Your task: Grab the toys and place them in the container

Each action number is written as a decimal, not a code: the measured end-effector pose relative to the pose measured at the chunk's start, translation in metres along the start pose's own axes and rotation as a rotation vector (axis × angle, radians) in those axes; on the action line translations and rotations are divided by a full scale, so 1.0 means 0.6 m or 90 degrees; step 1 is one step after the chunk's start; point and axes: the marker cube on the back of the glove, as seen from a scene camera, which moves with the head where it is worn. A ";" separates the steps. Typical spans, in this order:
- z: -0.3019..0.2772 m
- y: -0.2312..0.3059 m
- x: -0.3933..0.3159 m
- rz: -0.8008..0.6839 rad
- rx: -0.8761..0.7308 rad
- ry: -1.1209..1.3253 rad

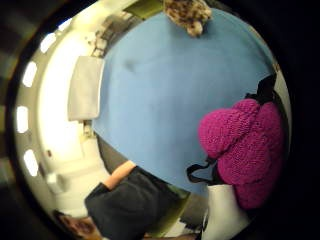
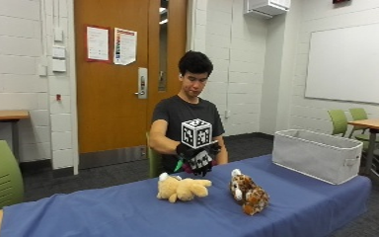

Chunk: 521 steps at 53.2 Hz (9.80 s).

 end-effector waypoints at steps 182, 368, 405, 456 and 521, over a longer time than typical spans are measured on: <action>0.020 -0.344 0.006 0.095 -0.009 0.001; -0.022 -0.133 0.238 0.134 -0.003 0.024; 0.005 -0.103 0.234 0.154 0.049 0.031; -0.425 -0.208 -0.342 -0.142 0.199 0.075; -0.315 -0.296 -0.821 -0.364 0.075 0.037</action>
